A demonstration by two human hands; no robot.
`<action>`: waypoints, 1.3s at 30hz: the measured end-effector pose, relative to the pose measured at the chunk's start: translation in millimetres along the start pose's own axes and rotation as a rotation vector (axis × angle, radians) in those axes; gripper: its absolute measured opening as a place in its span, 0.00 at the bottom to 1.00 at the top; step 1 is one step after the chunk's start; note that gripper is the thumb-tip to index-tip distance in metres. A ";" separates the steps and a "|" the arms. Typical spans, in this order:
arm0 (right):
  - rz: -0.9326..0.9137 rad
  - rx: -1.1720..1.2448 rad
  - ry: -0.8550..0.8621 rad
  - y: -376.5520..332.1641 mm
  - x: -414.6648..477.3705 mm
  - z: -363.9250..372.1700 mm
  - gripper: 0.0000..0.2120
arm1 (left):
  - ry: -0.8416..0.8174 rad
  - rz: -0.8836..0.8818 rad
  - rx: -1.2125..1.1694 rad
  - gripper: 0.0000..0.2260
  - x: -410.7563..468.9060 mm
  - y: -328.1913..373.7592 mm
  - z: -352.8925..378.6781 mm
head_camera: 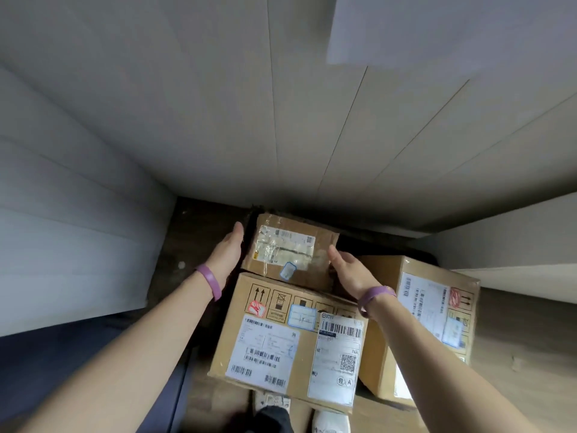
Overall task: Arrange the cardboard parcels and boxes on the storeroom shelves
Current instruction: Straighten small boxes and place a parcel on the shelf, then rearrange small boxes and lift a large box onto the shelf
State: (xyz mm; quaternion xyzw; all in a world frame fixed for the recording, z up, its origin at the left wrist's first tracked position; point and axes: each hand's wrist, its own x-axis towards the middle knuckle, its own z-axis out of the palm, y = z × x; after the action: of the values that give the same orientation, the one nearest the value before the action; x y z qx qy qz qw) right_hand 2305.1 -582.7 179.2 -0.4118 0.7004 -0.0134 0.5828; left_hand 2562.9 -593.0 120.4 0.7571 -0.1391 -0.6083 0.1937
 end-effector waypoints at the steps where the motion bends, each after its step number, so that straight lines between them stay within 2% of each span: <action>1: -0.030 0.022 0.031 -9.1 -18.0 -4.7 0.30 | 0.004 0.005 -0.078 0.36 7.2 -4.5 -8.6; 2: -0.047 0.036 0.053 -20.0 -38.0 -9.9 0.29 | 0.003 0.015 -0.118 0.35 -12.7 1.0 -13.3; 6: -0.099 0.028 0.028 -77.3 -127.2 -30.8 0.30 | -0.085 0.088 -0.069 0.28 -192.8 62.3 -9.8; 9: -0.168 0.028 0.019 -123.1 -197.0 -48.2 0.27 | -0.081 0.149 -0.083 0.28 -274.3 90.6 -13.1; 13: -0.237 0.100 -0.009 -168.9 -274.4 -67.0 0.26 | -0.075 0.202 -0.216 0.27 -371.4 124.9 -15.9; 21: -0.428 0.106 -0.182 -226.8 -393.7 -83.4 0.32 | 0.095 0.424 -0.371 0.28 -534.1 140.7 -48.2; 26: -0.600 0.060 -0.377 -248.3 -473.7 -59.6 0.22 | 0.247 0.545 -0.555 0.27 -629.3 106.7 -81.1; 30: -0.718 -0.080 -0.536 -250.7 -539.1 -16.7 0.26 | 0.426 0.571 -0.705 0.27 -692.5 61.3 -108.5; 35: -0.781 -0.271 -0.792 -226.8 -631.1 60.6 0.15 | 0.623 0.598 -0.892 0.27 -766.0 -28.7 -138.0; 39: -0.827 -0.450 -1.001 -177.8 -708.3 129.3 0.12 | 0.823 0.585 -1.023 0.25 -827.6 -127.5 -149.3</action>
State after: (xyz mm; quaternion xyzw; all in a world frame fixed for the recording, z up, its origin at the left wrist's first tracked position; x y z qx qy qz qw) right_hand 2498.7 -220.8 796.9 -0.7130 0.1178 0.1028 0.6835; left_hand 2522.1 -92.1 806.6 0.6710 0.0505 -0.1858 0.7160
